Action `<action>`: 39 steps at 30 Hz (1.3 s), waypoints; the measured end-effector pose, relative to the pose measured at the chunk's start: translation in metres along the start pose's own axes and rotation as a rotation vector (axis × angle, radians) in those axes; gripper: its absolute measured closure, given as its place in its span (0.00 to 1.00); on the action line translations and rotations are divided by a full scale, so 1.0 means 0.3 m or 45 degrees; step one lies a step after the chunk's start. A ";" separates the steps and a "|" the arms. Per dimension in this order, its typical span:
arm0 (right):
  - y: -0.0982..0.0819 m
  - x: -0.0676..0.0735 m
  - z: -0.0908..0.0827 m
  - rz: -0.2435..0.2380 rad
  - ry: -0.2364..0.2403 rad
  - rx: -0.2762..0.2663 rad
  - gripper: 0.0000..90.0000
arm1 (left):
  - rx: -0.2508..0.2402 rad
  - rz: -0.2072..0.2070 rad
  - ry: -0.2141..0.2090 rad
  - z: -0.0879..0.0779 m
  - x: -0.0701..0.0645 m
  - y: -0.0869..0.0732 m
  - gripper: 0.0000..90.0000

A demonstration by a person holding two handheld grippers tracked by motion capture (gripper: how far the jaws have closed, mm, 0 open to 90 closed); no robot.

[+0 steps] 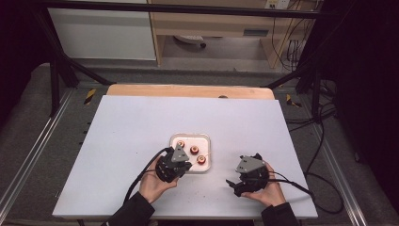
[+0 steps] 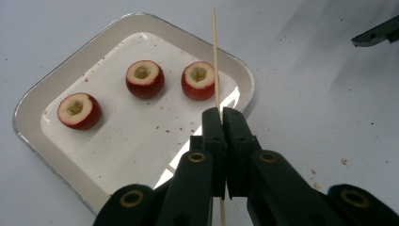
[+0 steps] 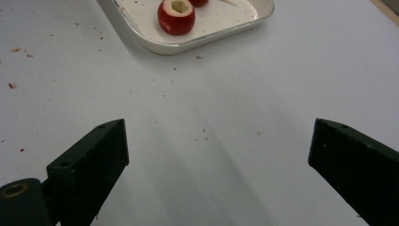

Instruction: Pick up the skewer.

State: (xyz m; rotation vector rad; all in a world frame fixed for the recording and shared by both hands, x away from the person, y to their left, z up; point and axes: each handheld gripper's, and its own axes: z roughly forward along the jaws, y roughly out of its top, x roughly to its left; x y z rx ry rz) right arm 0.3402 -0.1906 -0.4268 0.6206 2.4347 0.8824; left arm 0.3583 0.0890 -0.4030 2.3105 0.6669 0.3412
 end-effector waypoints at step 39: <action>0.082 0.067 0.045 -0.849 -0.017 0.062 0.64 | 0.116 0.184 -0.169 0.092 -0.139 0.126 0.98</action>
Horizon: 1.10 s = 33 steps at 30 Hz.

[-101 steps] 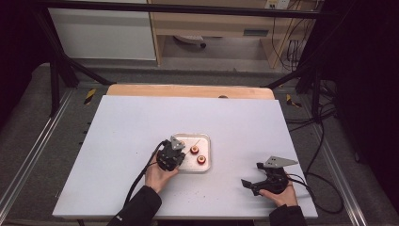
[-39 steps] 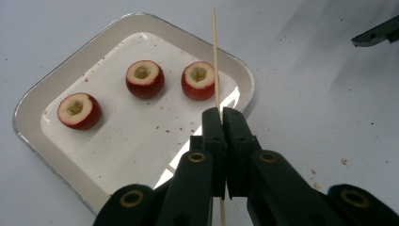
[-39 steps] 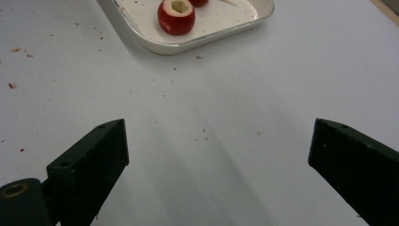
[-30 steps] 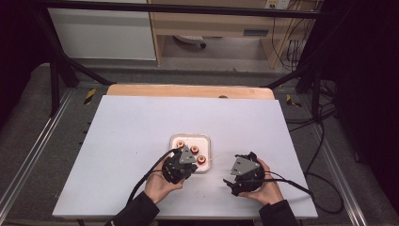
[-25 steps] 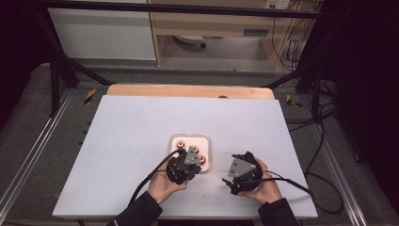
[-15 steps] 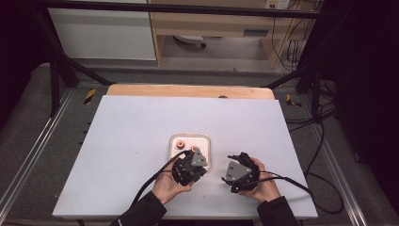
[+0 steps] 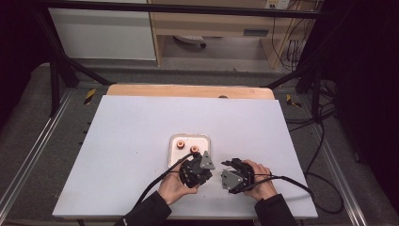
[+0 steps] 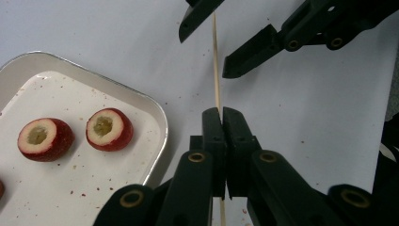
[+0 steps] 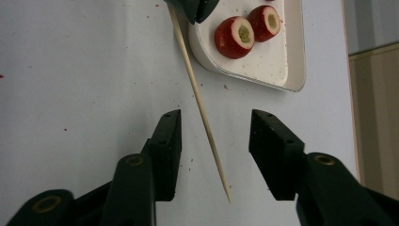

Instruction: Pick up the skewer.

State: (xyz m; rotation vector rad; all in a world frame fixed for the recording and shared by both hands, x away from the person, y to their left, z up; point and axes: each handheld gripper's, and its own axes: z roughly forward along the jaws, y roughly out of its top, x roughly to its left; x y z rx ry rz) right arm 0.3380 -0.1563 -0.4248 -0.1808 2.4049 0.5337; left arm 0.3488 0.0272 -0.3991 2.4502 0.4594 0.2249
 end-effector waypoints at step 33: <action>0.004 0.030 0.011 -0.322 0.027 0.047 0.99 | 0.013 0.035 -0.046 0.005 0.002 0.004 0.98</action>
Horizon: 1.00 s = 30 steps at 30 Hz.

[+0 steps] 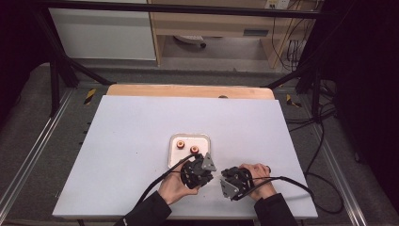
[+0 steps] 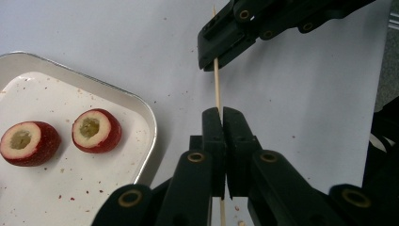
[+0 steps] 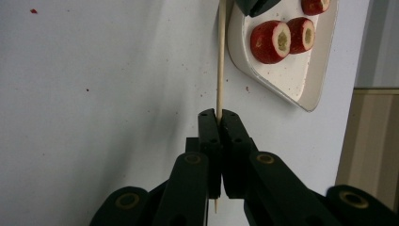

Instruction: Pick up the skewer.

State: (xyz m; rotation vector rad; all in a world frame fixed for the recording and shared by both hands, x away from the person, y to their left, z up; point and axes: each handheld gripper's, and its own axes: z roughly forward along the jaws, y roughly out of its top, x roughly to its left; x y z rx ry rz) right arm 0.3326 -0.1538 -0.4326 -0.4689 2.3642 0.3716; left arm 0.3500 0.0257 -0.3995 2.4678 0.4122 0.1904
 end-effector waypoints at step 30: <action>0.075 -0.040 0.007 -0.296 -0.064 0.153 0.99 | 0.333 -0.150 -0.037 0.042 0.049 0.020 0.98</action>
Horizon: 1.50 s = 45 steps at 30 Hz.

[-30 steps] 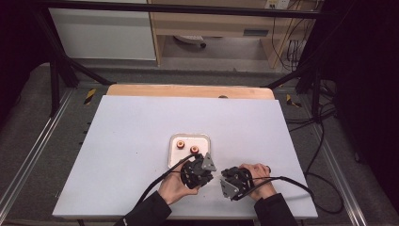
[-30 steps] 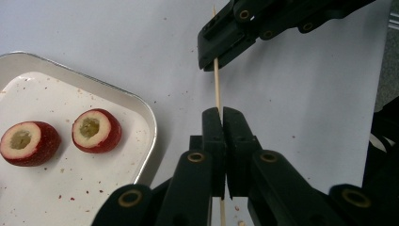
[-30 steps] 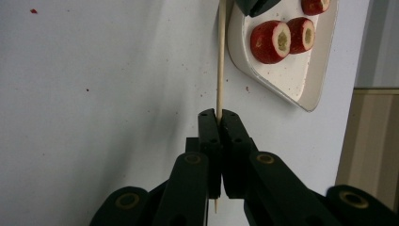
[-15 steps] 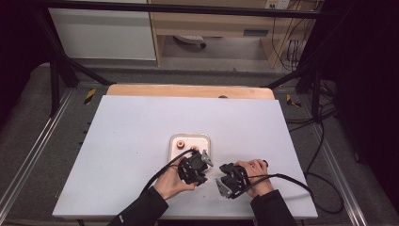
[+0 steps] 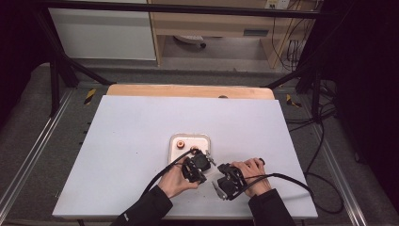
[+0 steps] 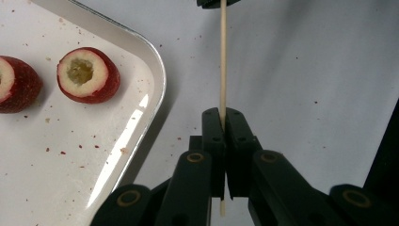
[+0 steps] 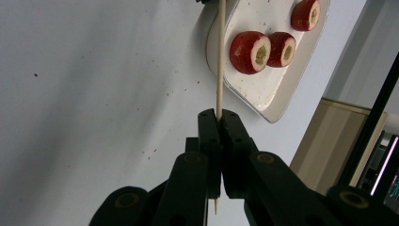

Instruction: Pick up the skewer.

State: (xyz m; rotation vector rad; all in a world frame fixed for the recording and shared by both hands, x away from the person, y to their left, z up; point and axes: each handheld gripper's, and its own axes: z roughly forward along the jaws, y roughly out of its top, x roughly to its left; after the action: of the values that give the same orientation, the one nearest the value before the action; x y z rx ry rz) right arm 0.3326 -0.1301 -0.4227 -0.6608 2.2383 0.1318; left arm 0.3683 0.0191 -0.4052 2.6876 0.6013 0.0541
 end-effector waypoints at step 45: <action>-0.255 0.056 0.003 1.716 0.272 -0.193 0.12 | -0.627 -0.329 0.160 -0.050 -0.018 -0.298 0.98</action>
State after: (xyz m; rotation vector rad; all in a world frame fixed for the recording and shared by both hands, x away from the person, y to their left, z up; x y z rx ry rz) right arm 0.3620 -0.2026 -0.4267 0.8956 2.5021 0.9107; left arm 0.3256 0.0968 -0.4248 2.1282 0.8442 0.2657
